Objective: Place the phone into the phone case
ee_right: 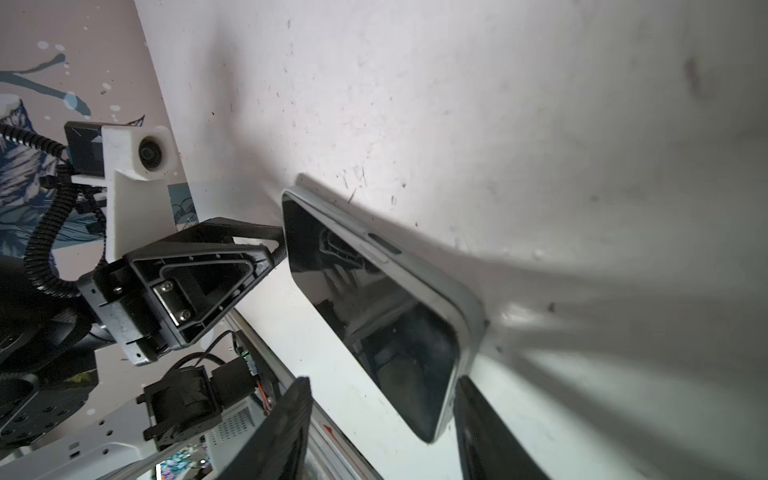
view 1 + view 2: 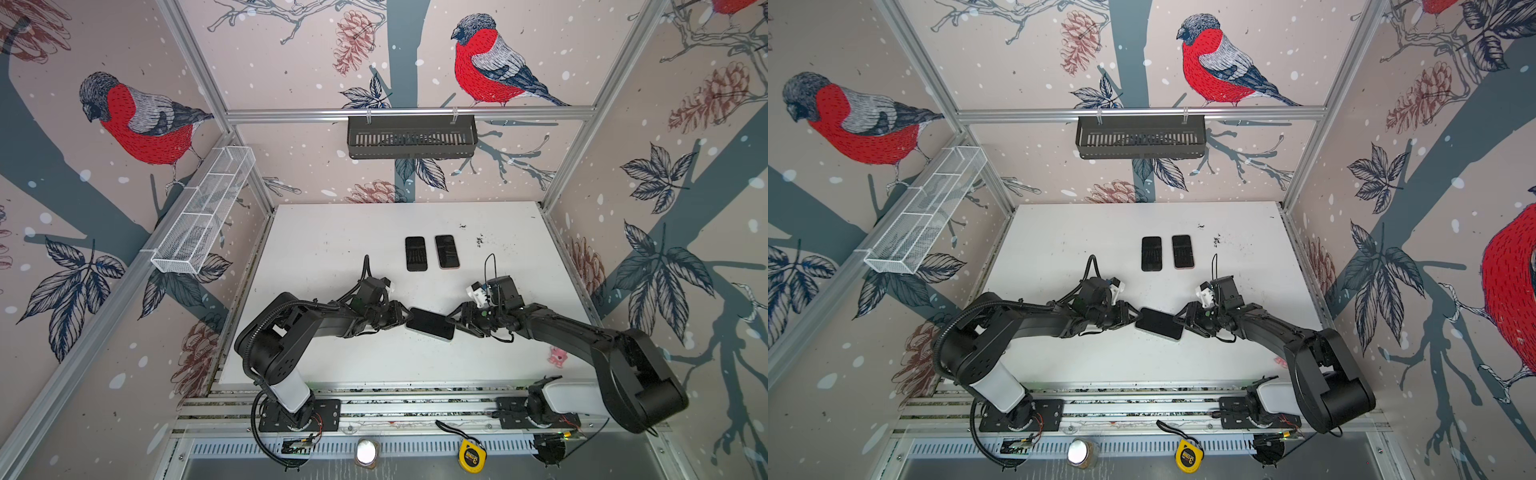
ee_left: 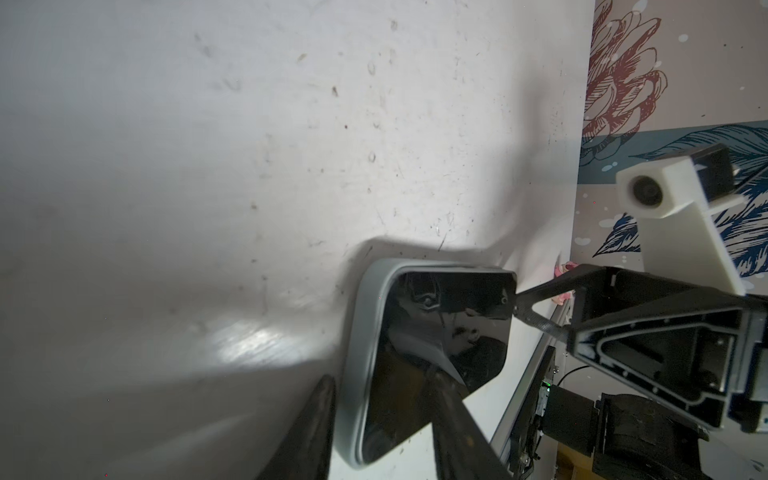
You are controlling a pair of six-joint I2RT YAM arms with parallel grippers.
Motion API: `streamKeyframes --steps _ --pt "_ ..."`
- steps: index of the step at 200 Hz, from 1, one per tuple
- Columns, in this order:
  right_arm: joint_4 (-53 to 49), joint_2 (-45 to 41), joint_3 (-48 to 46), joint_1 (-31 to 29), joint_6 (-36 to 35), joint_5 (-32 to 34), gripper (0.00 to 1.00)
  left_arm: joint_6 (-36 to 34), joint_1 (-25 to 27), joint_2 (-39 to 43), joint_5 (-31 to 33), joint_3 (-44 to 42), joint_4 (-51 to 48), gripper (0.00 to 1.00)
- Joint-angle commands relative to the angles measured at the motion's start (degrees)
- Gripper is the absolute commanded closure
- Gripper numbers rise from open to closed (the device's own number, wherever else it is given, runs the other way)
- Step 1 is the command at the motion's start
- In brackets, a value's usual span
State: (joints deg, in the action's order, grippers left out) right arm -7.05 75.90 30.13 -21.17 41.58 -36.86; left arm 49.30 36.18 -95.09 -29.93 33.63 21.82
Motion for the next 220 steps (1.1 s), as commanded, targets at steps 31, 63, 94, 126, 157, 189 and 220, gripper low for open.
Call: streamKeyframes --steps 31,63,94,126,157,189,220 --pt "-11.63 -3.85 2.15 -0.36 -8.73 11.01 0.49 0.40 0.20 2.25 0.73 -0.96 0.16 0.60" --pt "-10.07 -5.74 0.27 -2.63 -7.14 10.63 0.60 -1.17 0.63 1.79 1.87 0.34 -3.42 0.66" --pt "-6.58 -5.72 -1.63 -6.73 -3.96 11.01 0.66 -4.65 2.19 -0.39 5.88 4.71 -11.78 0.74" --pt "-4.49 -4.36 -2.36 -8.43 -2.81 11.77 0.69 -6.27 4.39 -2.00 9.34 8.01 -16.77 0.75" --pt "-3.83 -1.99 -2.36 -8.45 -3.26 11.99 0.75 -6.41 5.02 -3.14 9.89 9.05 -17.97 0.80" --pt "-3.52 -1.72 -2.27 -8.59 -3.11 12.08 0.80 -6.58 5.19 -3.28 9.54 9.22 -18.55 0.85" --pt "-3.45 -1.52 -2.02 -8.73 -3.17 12.08 0.81 -6.76 5.33 -3.15 9.63 9.41 -19.26 0.88"
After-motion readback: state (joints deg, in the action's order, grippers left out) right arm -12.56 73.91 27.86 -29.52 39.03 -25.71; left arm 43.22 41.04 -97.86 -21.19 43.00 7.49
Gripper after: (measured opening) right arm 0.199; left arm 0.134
